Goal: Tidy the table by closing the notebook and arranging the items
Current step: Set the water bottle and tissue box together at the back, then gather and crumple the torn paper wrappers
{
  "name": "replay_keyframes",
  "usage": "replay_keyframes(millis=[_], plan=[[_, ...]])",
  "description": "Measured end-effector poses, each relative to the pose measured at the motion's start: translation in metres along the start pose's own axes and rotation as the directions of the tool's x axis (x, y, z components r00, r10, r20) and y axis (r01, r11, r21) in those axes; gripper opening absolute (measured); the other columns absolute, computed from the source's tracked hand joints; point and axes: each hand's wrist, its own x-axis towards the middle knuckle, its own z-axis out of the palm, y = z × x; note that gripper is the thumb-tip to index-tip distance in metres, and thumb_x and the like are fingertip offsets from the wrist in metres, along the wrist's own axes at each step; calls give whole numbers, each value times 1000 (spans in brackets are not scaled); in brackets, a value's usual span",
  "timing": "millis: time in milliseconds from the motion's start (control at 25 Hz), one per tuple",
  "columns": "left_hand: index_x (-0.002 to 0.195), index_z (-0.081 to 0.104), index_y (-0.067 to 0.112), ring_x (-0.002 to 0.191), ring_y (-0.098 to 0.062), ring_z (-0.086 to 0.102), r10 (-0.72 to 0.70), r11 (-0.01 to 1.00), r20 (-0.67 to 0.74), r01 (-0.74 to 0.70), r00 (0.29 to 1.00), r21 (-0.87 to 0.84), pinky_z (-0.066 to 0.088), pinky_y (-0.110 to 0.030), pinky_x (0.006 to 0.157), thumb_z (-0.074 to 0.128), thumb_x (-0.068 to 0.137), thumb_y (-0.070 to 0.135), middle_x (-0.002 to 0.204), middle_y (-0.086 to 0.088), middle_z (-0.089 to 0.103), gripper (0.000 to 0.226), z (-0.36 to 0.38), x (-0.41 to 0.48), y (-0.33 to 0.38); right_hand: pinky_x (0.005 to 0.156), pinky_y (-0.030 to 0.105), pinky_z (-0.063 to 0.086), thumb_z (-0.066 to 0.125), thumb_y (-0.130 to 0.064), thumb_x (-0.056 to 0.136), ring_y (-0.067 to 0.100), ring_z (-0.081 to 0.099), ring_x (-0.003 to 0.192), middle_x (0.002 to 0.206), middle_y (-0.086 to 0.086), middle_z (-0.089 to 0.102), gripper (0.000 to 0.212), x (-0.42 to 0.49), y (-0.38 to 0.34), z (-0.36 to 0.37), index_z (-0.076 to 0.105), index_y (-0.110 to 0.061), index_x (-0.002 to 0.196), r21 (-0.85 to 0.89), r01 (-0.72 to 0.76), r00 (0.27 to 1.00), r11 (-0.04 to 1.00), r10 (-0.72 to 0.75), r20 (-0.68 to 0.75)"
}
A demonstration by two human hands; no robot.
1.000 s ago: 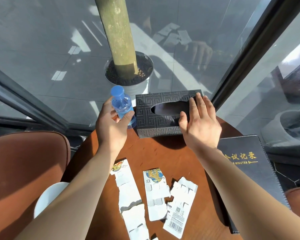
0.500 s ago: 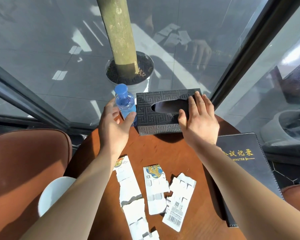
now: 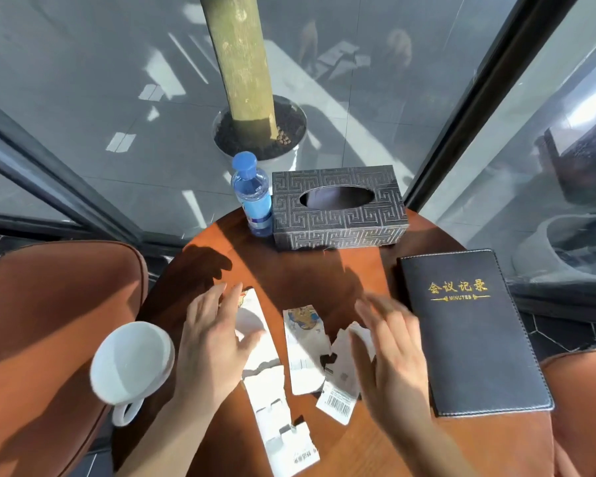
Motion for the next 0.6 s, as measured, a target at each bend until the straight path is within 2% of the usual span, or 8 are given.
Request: replay_keyframes(millis=[120,200,280,400,520,600], plan=[[138,53,14,119,-36,52,33,994,35,-36,999,104,50,-47,92,82,72,36,130,-13,60,76,4,7,-2,102,48,52,43,-62,94,21,42,136,153,-4,44,62,-47,-14,0,44,-23,143,-136,-216,952,967,240,192],[138,51,13,112,-34,52,3,995,34,-7,999,104,50,-44,90,81,74,36,125,-14,59,74,6,18,-3,104,49,48,48,-73,84,22,38,138,157,-4,40,82,-52,-16,1,35,-24,149,-210,-262,902,942,316,294],[140,50,12,111,-32,50,-56,993,37,52,998,102,50,-41,90,80,75,38,123,-16,56,76,6,28,-4,107,49,44,51,-74,79,23,37,139,160,-4,35,90,-47,-15,0,30,-25,151,-223,-295,873,929,357,331],[136,54,10,107,-30,50,-69,992,-12,70,998,106,53,-38,84,82,73,37,117,-16,56,74,4,36,-4,106,51,44,57,-69,76,31,41,139,163,-1,30,93,-45,-12,-4,30,-26,153,-247,-339,854,908,407,323],[124,62,9,98,-29,52,-106,993,-65,109,992,49,49,-31,70,86,69,30,108,-15,55,63,4,41,-3,111,52,39,64,-66,76,30,32,145,167,-4,17,97,-40,-15,-8,25,-28,156,-240,-375,820,896,441,364],[117,64,8,96,-29,54,-149,989,-82,150,985,-1,46,-27,67,88,67,27,107,-15,54,58,4,43,-3,114,50,34,74,-57,76,29,28,146,167,-2,15,101,-36,-19,-10,22,-28,157,-244,-385,813,890,452,366]])
